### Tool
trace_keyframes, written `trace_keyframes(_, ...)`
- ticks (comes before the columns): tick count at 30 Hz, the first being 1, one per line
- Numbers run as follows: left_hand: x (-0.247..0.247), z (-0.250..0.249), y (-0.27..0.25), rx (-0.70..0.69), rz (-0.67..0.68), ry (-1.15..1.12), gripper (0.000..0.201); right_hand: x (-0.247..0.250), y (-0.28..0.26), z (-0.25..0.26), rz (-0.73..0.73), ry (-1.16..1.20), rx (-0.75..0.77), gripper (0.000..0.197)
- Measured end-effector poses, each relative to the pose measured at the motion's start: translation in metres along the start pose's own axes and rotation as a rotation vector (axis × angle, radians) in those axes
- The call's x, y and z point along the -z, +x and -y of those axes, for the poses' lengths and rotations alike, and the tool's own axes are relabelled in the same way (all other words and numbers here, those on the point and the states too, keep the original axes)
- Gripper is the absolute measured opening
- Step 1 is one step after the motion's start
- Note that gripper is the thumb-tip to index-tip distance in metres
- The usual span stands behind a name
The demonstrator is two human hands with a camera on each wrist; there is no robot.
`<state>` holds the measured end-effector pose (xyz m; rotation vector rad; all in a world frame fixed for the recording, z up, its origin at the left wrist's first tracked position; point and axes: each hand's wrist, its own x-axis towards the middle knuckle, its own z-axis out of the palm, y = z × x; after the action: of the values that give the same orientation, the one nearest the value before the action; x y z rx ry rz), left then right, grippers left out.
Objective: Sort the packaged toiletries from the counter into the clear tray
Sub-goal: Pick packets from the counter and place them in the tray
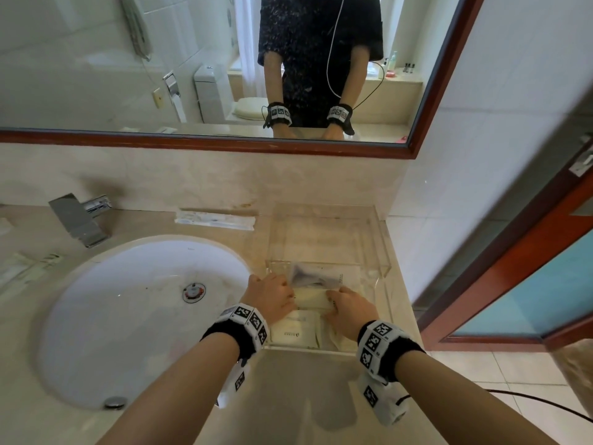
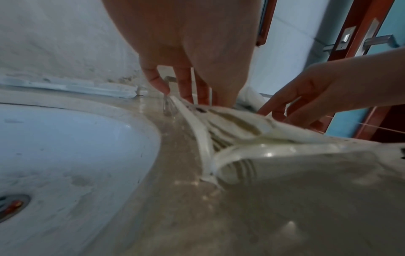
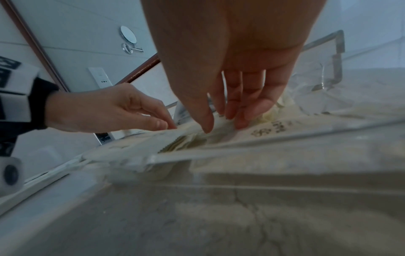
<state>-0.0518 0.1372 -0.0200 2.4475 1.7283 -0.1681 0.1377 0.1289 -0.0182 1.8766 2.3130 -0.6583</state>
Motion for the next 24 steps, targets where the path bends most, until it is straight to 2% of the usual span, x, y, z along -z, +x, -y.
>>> trace_keyframes(5,-0.007,-0.011,-0.009,-0.105,0.028,0.041,0.04,-0.002,-0.002,-0.001,-0.004,0.021,-0.021,0.04)
trace_keyframes(10,-0.019,-0.02,-0.017,-0.056,-0.02,-0.084,0.037,-0.002,0.0,0.001,0.009,0.018,-0.037,0.036)
trace_keyframes(16,-0.013,-0.022,-0.018,-0.057,-0.025,-0.096,0.036,-0.001,0.001,0.005,-0.014,0.035,-0.022,0.032)
trace_keyframes(19,-0.01,-0.022,-0.026,-0.037,-0.036,-0.106,0.038,0.003,-0.001,0.015,-0.067,0.074,0.035,0.038)
trace_keyframes(24,0.001,-0.003,-0.058,0.062,-0.093,-0.138,0.038,0.011,0.006,0.065,-0.15,0.049,0.234,0.033)
